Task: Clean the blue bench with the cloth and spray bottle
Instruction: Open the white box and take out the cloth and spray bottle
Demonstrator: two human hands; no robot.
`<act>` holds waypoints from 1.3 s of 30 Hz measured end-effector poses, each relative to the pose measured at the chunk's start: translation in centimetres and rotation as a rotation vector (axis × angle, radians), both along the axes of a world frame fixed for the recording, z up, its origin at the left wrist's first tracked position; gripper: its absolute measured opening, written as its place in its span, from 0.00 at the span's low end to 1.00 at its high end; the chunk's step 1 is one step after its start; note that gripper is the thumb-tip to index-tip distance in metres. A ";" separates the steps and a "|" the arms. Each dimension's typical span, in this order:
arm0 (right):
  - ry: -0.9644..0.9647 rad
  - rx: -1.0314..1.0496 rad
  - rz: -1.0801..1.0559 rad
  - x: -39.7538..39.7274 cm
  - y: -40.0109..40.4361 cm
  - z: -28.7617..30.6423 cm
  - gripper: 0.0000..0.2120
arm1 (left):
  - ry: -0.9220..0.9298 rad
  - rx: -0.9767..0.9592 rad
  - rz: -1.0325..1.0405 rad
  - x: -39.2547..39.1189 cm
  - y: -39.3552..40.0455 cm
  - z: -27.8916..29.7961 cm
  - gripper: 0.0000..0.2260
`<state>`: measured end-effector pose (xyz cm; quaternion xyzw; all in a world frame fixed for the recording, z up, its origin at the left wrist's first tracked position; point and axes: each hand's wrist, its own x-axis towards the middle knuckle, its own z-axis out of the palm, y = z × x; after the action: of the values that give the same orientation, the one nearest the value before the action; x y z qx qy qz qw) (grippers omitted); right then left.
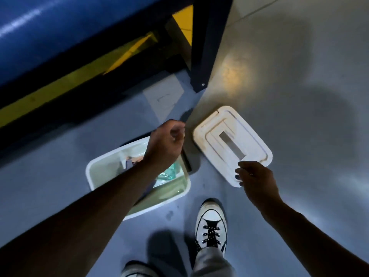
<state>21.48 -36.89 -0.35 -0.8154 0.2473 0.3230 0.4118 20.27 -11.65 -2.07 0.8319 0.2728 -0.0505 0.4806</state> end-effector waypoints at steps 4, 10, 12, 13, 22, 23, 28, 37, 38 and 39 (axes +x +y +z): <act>-0.210 0.018 0.390 -1.8 5.3 3.5 0.08 | 0.112 -0.038 0.224 -7.2 3.7 3.5 0.05; -0.389 -0.012 1.107 -4.8 14.9 0.6 0.17 | 0.227 0.051 0.280 -16.3 8.1 3.8 0.09; -0.377 -0.142 1.327 -5.4 17.8 -2.1 0.23 | 0.211 -0.063 0.349 -17.8 8.7 2.7 0.10; -0.368 -0.226 1.409 -5.6 19.0 -3.5 0.25 | 0.202 -0.152 0.402 -18.2 9.0 2.2 0.11; -0.296 -0.416 1.499 -5.7 21.7 -7.7 0.33 | 0.538 0.042 0.099 -18.2 9.4 -3.3 0.24; -0.302 -0.398 1.474 -5.5 21.5 -7.3 0.33 | 0.588 0.052 0.043 -17.7 9.2 -3.8 0.27; -0.407 -0.299 1.409 -5.9 19.9 -6.1 0.32 | 0.599 0.076 -0.071 -16.8 8.5 -6.5 0.40; -0.499 -0.001 1.262 -5.7 18.2 -5.0 0.43 | 0.664 0.383 -0.223 -16.8 7.7 -7.8 0.26; -0.503 0.021 1.209 -5.7 18.3 -4.6 0.42 | 0.651 0.403 -0.231 -16.9 7.6 -7.3 0.28; -0.513 0.046 1.148 -5.7 18.4 -3.9 0.41 | 0.616 0.402 -0.208 -16.9 7.7 -6.6 0.29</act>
<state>15.75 -18.48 -4.29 -0.8608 -0.3434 0.2921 0.2363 3.33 -3.98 -8.66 0.8786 0.3232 -0.2921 0.1957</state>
